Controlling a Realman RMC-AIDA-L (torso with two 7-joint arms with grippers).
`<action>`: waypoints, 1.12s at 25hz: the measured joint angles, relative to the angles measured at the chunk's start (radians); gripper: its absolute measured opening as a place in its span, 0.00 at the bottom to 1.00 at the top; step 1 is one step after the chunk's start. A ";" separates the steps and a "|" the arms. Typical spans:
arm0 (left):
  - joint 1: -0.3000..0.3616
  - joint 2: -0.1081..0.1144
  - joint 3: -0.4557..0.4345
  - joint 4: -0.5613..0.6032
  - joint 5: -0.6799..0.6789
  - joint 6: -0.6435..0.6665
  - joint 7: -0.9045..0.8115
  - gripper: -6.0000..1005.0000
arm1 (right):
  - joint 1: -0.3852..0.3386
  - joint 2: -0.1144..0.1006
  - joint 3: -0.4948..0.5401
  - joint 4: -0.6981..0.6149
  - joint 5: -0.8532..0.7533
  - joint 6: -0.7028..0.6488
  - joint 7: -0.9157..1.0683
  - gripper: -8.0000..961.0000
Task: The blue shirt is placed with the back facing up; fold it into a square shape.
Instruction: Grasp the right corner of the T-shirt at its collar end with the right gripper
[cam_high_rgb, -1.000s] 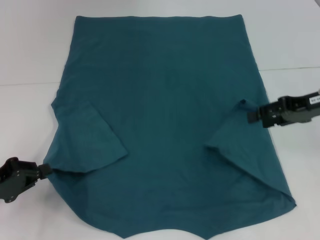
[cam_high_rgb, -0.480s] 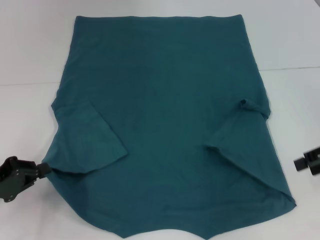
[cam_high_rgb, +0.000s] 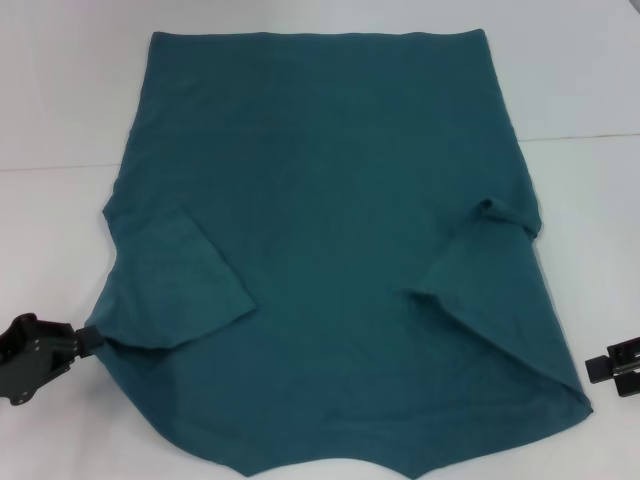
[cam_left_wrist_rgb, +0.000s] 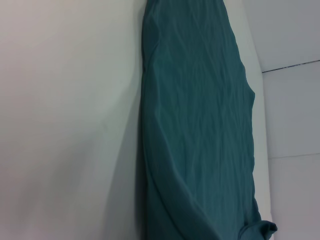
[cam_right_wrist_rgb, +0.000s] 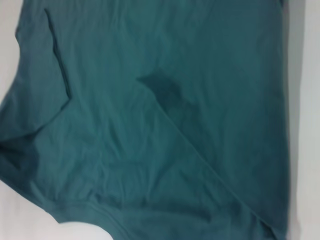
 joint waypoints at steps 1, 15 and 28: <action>0.000 0.000 0.000 0.000 0.000 0.000 0.000 0.03 | -0.005 0.006 0.014 0.001 0.000 0.002 -0.001 0.70; -0.001 0.000 0.000 0.000 -0.003 -0.011 0.000 0.03 | -0.052 0.033 0.048 0.005 -0.007 0.081 0.028 0.69; 0.004 0.000 -0.007 0.000 -0.004 -0.012 0.000 0.03 | -0.031 0.062 0.043 0.007 -0.061 0.117 0.020 0.67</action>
